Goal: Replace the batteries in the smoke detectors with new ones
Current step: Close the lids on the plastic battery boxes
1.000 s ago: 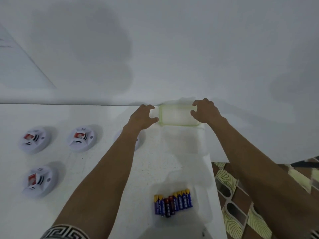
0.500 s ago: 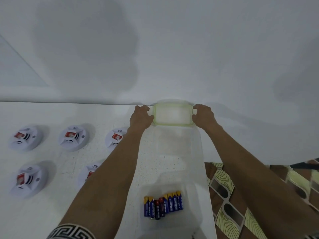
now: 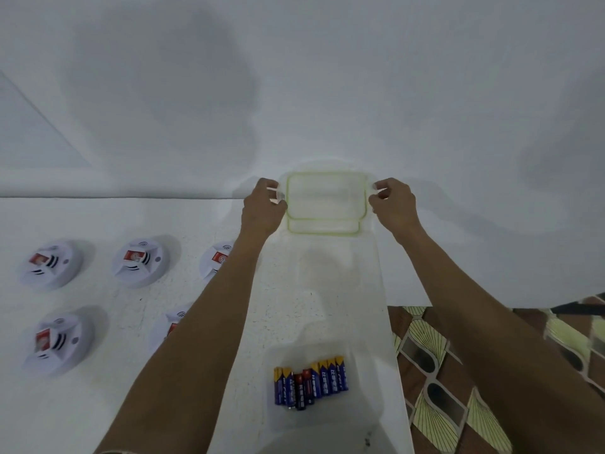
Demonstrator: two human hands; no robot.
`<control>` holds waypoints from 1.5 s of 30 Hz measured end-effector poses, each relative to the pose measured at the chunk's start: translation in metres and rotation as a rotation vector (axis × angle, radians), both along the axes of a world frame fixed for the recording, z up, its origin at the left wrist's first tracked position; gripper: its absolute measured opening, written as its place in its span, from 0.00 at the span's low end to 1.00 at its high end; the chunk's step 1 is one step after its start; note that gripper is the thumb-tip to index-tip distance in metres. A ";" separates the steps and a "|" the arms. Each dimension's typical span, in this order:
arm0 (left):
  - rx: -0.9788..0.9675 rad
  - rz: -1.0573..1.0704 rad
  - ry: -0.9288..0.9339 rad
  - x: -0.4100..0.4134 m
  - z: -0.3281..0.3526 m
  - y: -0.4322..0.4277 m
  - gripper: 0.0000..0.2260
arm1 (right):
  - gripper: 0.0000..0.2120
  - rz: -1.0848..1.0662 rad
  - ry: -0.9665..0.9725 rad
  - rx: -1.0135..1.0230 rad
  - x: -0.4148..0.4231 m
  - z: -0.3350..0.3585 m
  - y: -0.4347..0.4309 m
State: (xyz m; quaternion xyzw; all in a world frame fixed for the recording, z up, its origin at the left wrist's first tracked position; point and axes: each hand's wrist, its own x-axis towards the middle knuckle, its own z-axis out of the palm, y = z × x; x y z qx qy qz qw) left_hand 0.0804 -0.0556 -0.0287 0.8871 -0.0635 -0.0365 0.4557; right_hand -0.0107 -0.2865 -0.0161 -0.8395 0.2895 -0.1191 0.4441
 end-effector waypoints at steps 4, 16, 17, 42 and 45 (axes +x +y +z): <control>-0.096 0.018 -0.078 -0.013 0.015 0.016 0.12 | 0.10 -0.005 -0.147 0.233 -0.017 0.018 0.005; -0.324 -0.044 -0.121 -0.121 0.065 0.075 0.07 | 0.05 0.130 -0.410 0.632 -0.115 0.051 0.041; -0.326 -0.073 -0.101 -0.131 0.067 0.081 0.07 | 0.06 0.133 -0.418 0.683 -0.124 0.050 0.044; -0.034 -0.113 0.192 -0.275 0.003 0.148 0.15 | 0.14 0.385 -0.029 -0.025 -0.254 -0.014 0.092; -0.003 -0.116 0.180 -0.279 -0.003 0.149 0.16 | 0.13 0.386 -0.062 -0.083 -0.259 -0.023 0.093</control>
